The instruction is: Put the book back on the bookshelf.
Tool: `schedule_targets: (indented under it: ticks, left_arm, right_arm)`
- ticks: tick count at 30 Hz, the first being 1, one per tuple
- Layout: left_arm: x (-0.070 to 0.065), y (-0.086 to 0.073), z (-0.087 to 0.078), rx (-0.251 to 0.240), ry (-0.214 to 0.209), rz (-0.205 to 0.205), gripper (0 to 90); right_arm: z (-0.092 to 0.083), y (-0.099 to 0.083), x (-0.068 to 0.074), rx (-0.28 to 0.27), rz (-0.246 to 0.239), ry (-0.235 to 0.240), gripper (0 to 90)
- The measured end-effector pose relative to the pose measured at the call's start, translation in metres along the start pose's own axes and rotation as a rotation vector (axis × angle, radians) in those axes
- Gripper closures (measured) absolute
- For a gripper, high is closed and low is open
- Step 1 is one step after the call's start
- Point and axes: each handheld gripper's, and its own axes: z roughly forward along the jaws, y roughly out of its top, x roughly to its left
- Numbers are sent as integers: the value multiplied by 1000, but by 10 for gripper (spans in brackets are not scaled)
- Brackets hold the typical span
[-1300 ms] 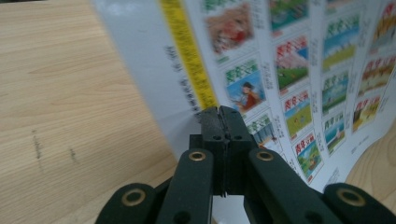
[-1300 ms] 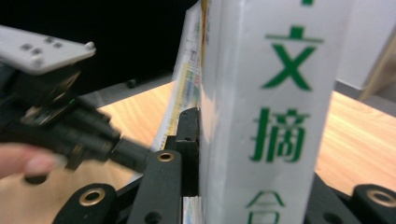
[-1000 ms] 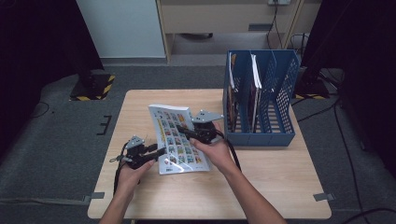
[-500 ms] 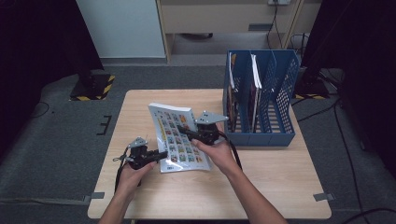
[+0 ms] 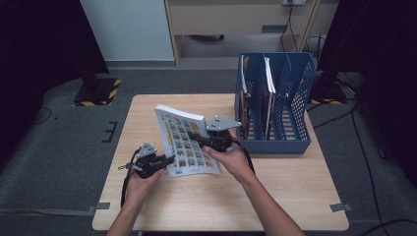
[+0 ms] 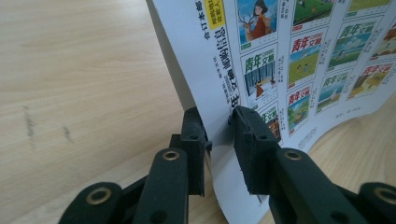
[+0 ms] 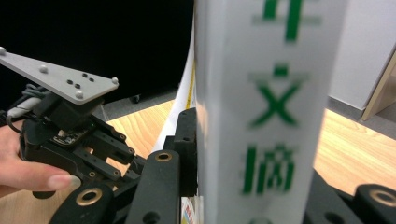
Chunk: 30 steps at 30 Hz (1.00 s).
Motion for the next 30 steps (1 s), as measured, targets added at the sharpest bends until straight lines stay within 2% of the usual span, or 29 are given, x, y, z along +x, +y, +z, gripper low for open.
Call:
schedule_targets:
  ticks: [2, 3, 8, 15, 21, 24, 30]
  left_arm:
    - [0, 1, -1, 0, 10, 11, 732]
    - [-1, 3, -4, -9, 46, 37, 733]
    - [-1, 4, -7, -20, 89, 71, 734]
    - [-2, 5, -7, -25, 91, 89, 734]
    - [-4, 5, -7, -29, 96, 103, 734]
    - [-5, 6, -8, -33, 100, 112, 734]
    - [-6, 6, -8, -34, 99, 116, 734]
  right_arm:
    - [-1, 2, 0, 0, -1, 1, 728]
    - [-1, 3, 0, -3, -2, 1, 728]
    - [-1, 3, -1, -14, 1, 5, 726]
    - [-3, 5, -2, -19, 7, 11, 718]
    - [-5, 12, -4, -38, 37, 27, 707]
    - [-6, 20, -3, -60, 35, 30, 702]
    - [-7, 27, -3, -67, 27, 30, 705]
